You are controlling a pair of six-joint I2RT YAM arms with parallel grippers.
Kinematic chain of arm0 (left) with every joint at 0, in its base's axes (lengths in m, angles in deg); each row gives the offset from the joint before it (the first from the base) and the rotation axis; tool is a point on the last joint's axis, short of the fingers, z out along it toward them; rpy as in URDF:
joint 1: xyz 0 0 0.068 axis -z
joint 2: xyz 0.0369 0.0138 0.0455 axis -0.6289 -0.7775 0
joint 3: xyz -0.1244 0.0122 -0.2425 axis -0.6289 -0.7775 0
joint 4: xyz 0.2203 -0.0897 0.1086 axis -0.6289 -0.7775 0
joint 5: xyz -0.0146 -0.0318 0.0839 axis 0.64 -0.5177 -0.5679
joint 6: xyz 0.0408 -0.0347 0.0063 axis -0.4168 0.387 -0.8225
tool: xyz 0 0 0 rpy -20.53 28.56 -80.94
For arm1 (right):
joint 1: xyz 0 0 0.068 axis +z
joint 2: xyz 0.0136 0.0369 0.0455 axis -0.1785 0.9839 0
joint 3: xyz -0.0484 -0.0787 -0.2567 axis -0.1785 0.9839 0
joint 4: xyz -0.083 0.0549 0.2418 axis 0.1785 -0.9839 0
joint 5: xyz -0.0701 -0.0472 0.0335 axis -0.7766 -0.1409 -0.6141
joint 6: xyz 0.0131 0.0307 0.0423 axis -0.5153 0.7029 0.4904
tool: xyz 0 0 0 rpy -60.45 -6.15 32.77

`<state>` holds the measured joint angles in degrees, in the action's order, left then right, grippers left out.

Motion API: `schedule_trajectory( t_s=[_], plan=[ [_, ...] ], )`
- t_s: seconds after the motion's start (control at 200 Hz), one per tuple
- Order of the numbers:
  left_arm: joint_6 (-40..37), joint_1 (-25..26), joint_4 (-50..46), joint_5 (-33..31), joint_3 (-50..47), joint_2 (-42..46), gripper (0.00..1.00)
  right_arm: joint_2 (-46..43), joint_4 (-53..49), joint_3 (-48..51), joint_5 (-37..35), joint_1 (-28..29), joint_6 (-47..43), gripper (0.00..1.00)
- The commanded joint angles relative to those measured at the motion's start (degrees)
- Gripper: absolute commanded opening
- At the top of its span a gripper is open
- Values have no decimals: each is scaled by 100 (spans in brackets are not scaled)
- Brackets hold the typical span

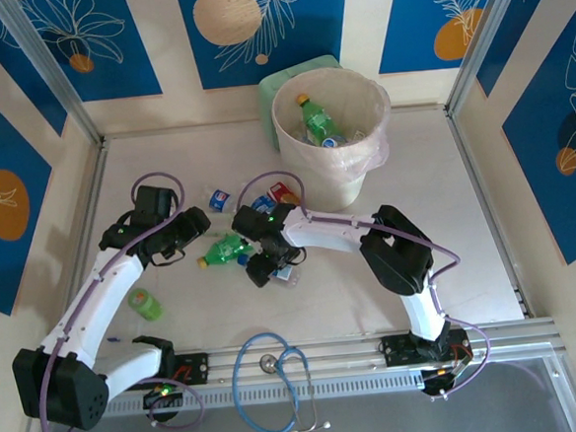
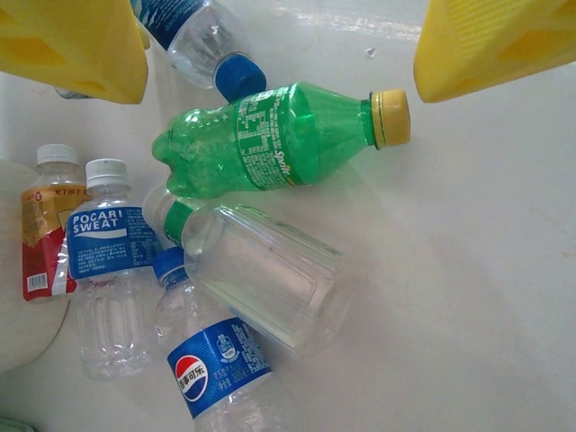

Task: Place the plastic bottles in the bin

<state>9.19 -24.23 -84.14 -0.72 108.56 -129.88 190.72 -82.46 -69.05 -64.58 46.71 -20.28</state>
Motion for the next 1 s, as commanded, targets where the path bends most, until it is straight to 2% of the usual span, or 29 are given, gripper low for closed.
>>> schedule_trajectory(
  t_s=[0.0,0.265,0.525,0.8,0.995],
  plan=[
    [95,-54,55,105,-86,-37,77,185,-132,-118,-103,39,167,72],
    [52,-50,41,96,-148,-19,77,304,-119,-202,-167,82,232,61],
    [8,-56,51,53,-184,-19,77,-308,-122,-116,-251,271,314,46],
    [-69,-57,53,34,-208,-18,78,-1404,-393,-383,-390,343,580,43],
    [-153,-56,68,50,-211,-35,78,-2053,-754,-1291,-395,63,697,43]
  ],
)
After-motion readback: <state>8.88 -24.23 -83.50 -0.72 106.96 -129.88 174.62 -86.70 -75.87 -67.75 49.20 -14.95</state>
